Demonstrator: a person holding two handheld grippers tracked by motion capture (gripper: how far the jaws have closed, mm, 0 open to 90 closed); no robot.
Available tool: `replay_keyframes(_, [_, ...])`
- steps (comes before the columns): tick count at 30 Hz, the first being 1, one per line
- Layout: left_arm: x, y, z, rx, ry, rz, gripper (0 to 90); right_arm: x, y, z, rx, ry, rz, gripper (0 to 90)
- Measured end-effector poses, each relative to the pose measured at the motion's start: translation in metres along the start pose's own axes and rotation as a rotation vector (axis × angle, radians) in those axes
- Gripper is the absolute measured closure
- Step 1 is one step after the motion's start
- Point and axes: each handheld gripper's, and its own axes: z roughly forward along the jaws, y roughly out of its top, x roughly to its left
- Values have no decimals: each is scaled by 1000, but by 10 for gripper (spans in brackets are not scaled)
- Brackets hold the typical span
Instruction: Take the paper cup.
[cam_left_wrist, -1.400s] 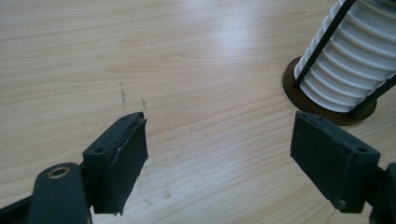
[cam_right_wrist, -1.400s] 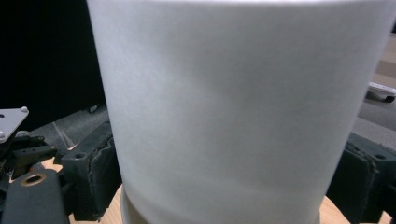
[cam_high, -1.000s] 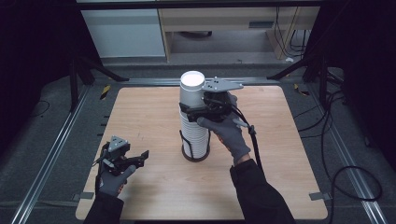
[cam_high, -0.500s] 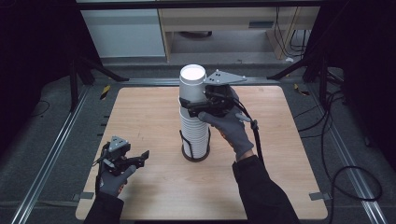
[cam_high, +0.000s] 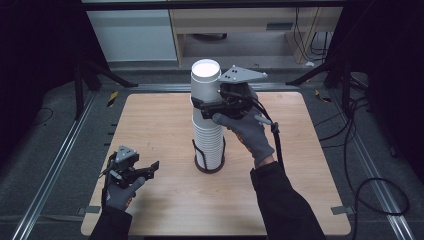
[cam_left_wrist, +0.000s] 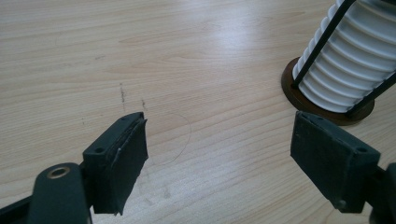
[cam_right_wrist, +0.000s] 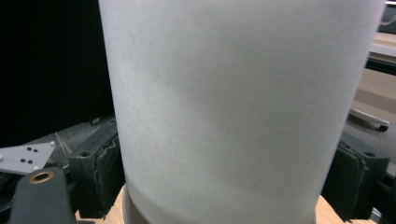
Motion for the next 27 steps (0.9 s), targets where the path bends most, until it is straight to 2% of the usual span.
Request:
replay_keyframes(11, [0, 1, -1, -1, -1, 2, 181, -2, 15, -11, -31, -4, -16, 148])
replay_keyframes(16, [0, 2, -3, -7, -7, 5, 181, -4, 20, -23, -39, -10, -31, 148])
replay_keyframes(22, [-3, 3, -4, -9, -17, 12, 181, -13, 18, -52, -30, -26, -73, 148])
replay_keyframes(26, [-5, 5, -5, 0, -19, 33, 183, -17, 14, -69, -12, -35, -94, 148])
replay_keyframes(27, [-5, 5, -5, 0, -19, 33, 187, -17, 14, -69, -12, -35, -94, 148])
